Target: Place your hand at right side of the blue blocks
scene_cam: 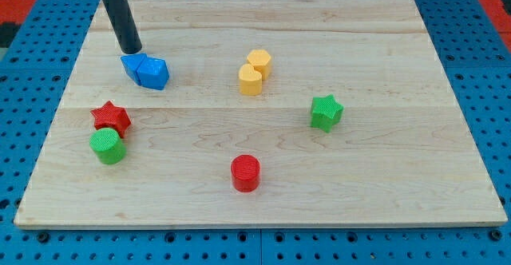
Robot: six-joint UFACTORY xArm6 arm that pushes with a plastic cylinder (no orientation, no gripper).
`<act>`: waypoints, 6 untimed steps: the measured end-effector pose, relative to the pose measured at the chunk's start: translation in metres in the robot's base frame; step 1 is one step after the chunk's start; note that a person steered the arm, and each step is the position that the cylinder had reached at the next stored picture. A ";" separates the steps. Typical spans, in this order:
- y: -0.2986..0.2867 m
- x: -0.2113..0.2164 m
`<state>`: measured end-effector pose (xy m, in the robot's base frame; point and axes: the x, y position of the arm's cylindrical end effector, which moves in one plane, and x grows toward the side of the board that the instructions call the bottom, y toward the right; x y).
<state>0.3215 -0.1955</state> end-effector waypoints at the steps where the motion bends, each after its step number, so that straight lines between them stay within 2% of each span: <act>1: 0.042 0.000; 2: 0.082 -0.010; 3: 0.095 -0.025; 4: 0.082 -0.020; 6: 0.078 0.050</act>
